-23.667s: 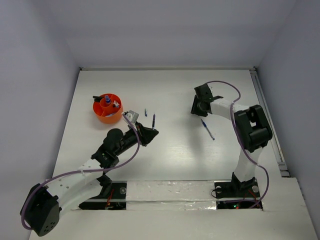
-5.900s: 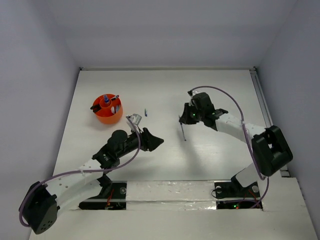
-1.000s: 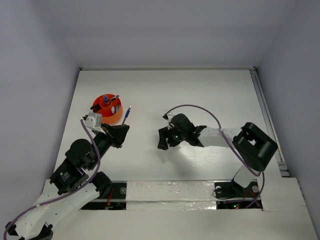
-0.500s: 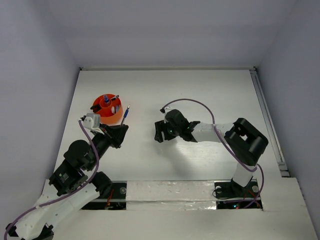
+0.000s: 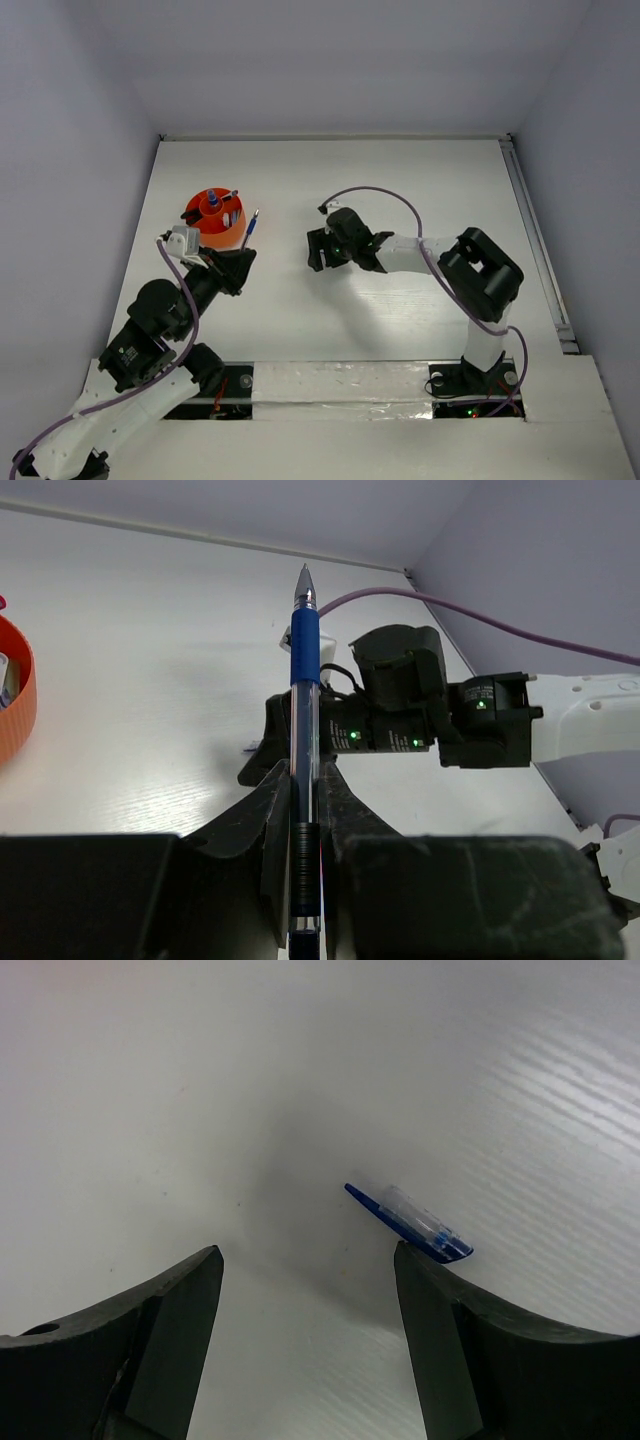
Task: Sort the stationery into containers
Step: Close the pen cap on the pen.
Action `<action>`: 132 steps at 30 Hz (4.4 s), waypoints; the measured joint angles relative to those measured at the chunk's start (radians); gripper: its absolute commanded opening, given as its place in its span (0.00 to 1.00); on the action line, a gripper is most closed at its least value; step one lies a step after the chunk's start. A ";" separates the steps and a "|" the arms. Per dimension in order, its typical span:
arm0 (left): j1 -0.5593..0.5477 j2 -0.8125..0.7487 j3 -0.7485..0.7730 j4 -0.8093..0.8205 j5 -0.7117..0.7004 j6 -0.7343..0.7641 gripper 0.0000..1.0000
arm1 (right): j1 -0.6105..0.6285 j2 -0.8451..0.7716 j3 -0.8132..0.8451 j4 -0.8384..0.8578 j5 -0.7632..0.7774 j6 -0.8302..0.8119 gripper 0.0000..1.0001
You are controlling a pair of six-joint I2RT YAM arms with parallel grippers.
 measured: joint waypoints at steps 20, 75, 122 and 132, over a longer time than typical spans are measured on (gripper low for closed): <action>0.085 0.015 -0.007 0.020 0.095 0.016 0.00 | -0.035 0.055 0.114 -0.121 0.088 -0.026 0.81; 0.183 0.040 -0.021 0.059 0.225 0.029 0.00 | -0.111 0.229 0.415 -0.346 0.147 -0.037 0.37; 0.130 0.106 -0.431 0.764 0.465 -0.296 0.00 | -0.112 -0.515 -0.253 0.581 -0.048 0.475 0.00; 0.063 0.196 -0.431 0.882 0.402 -0.304 0.00 | -0.111 -0.508 -0.315 0.843 -0.043 0.666 0.00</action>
